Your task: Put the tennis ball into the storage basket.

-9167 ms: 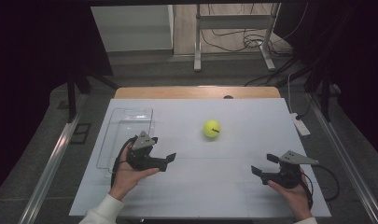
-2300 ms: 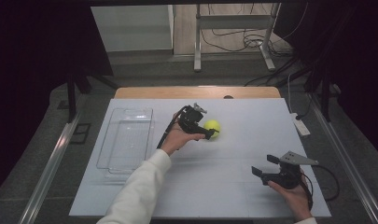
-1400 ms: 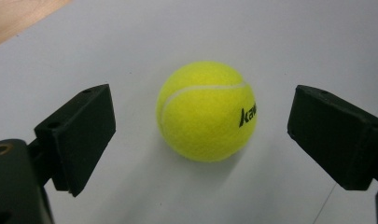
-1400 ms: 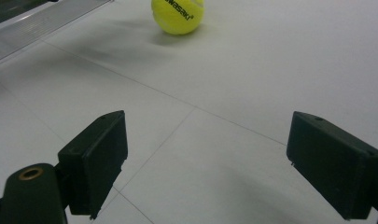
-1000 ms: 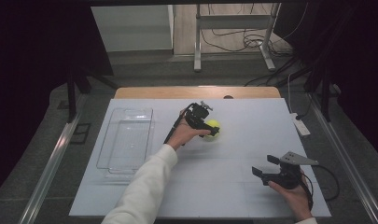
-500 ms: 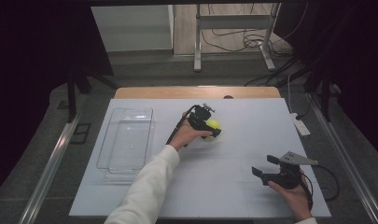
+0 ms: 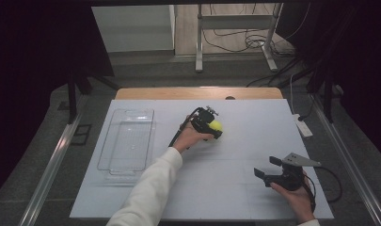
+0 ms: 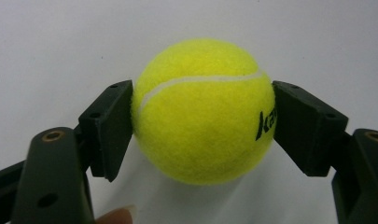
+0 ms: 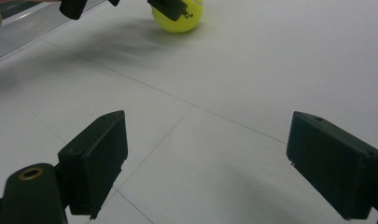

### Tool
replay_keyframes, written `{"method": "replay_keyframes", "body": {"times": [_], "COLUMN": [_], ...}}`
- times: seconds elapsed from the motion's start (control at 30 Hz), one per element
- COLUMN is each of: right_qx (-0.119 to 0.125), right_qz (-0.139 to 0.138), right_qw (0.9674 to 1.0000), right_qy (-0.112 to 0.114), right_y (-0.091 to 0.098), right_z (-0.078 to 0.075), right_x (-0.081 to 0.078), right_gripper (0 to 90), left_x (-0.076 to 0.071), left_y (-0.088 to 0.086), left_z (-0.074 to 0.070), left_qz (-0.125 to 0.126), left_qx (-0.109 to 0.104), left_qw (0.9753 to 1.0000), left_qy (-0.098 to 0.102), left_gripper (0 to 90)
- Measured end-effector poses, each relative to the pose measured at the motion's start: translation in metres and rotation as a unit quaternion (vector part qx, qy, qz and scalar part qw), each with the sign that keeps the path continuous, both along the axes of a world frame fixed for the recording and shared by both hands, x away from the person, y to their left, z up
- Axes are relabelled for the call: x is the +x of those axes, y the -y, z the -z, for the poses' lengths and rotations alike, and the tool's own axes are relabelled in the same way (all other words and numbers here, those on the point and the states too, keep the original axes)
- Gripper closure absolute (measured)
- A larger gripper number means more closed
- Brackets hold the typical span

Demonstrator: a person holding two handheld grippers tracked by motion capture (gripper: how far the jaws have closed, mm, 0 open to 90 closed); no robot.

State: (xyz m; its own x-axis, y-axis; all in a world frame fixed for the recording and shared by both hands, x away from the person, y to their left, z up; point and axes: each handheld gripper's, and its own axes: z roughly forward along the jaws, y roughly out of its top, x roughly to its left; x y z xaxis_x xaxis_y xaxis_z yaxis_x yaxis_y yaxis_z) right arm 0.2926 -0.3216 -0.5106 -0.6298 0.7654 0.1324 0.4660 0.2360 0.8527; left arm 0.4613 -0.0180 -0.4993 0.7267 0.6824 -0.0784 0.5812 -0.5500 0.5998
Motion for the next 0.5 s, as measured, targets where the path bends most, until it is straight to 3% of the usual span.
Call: {"method": "replay_keyframes", "body": {"times": [0.27,0.5], "right_qx": [0.000,-0.001], "right_qz": [0.000,0.002], "right_qw": [1.0000,1.0000], "right_qy": [0.001,0.001], "right_y": [0.000,0.000], "right_z": [0.000,0.000], "right_x": [0.000,0.000], "right_gripper": [12.5,12.5], "left_x": [-0.002,-0.007], "left_y": [-0.002,-0.005], "left_z": [-0.003,-0.012], "left_qz": [0.004,0.010], "left_qx": [0.008,-0.008], "left_qw": [1.0000,0.9999], "left_qy": [0.003,0.010], "left_gripper": [26.5,26.6]}}
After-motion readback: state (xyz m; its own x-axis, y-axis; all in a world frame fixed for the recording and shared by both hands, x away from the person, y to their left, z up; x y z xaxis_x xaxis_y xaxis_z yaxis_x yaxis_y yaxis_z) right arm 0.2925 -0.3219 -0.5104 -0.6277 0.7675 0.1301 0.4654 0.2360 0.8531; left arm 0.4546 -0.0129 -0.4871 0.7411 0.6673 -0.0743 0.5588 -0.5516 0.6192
